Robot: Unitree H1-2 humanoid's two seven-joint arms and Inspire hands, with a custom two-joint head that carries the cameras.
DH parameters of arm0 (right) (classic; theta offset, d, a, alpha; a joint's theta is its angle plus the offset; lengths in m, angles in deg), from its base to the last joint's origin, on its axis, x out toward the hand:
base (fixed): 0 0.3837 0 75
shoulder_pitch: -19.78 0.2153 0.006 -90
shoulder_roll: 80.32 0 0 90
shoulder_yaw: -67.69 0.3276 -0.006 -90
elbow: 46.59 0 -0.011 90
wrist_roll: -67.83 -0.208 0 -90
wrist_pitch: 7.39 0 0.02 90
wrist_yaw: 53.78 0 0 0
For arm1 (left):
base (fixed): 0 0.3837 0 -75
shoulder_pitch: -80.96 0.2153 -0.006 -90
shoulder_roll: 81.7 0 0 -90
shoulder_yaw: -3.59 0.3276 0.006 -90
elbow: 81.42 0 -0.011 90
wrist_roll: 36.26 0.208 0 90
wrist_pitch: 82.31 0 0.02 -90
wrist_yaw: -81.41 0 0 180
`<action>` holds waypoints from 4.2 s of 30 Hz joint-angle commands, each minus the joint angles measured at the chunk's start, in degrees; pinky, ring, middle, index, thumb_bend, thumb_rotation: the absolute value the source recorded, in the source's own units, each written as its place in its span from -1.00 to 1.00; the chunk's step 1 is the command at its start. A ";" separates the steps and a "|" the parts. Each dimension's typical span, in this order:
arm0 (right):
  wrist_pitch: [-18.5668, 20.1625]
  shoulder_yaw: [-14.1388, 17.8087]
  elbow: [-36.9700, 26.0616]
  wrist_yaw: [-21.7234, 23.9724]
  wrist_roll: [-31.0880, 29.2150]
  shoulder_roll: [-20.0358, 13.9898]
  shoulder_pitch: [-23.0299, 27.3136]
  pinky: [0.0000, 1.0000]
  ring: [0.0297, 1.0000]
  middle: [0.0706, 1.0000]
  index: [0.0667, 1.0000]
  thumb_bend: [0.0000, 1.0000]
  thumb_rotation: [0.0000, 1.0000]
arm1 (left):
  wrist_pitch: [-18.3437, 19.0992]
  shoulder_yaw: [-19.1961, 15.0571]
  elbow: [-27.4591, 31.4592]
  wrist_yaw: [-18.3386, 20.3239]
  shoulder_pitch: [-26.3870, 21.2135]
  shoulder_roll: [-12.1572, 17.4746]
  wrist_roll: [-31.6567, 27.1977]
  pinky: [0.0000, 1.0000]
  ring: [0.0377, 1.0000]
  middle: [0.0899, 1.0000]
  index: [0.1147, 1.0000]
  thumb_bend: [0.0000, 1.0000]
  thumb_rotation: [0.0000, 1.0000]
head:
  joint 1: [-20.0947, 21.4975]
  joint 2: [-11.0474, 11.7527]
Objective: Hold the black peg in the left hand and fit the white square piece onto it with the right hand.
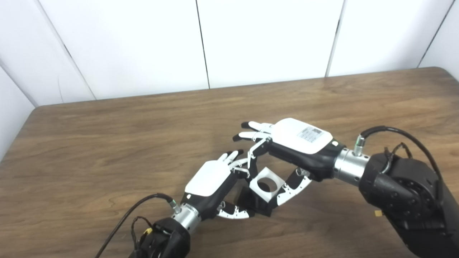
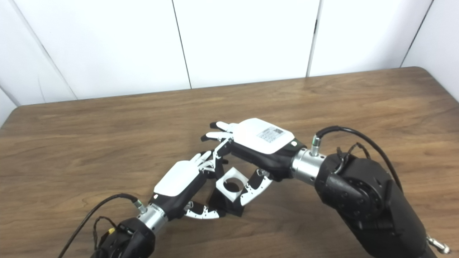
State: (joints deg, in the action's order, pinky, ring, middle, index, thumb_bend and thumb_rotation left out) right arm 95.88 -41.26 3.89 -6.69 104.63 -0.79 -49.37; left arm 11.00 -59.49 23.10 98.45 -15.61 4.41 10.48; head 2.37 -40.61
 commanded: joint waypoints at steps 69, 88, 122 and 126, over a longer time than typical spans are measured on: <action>-8.81 -0.34 8.69 -5.51 1.65 1.09 -0.83 0.98 1.00 0.85 -0.08 0.02 -0.68 | 1.76 1.24 0.63 3.00 -0.50 -2.05 4.94 1.00 1.00 0.78 -0.15 0.05 -0.85 | -1.85 -0.20; -9.66 -1.33 10.26 -6.19 1.80 1.49 -0.95 1.00 1.00 0.84 -0.08 0.03 -0.69 | 2.47 1.97 0.87 3.22 -0.60 -2.33 5.88 1.00 1.00 0.79 -0.14 0.04 -0.84 | -1.75 -0.79; -6.74 -1.11 10.11 -4.32 1.21 1.04 -2.43 1.00 1.00 0.86 0.36 0.83 -0.15 | 4.16 1.49 1.31 4.03 -0.42 -2.17 4.97 1.00 1.00 0.79 0.28 0.72 -0.50 | -1.77 -0.98; -6.47 -0.97 10.06 -4.12 1.01 0.96 -2.37 1.00 1.00 0.86 0.36 0.82 -0.16 | 4.35 1.59 1.25 4.09 -0.61 -2.04 5.01 1.00 1.00 0.78 0.36 0.75 -0.46 | -1.85 -1.00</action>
State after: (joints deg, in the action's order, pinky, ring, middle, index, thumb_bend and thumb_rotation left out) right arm 88.83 -43.21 15.32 -10.53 106.47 0.23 -53.44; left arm 14.72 -58.25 24.07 100.50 -16.00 1.71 14.72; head 0.44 -41.57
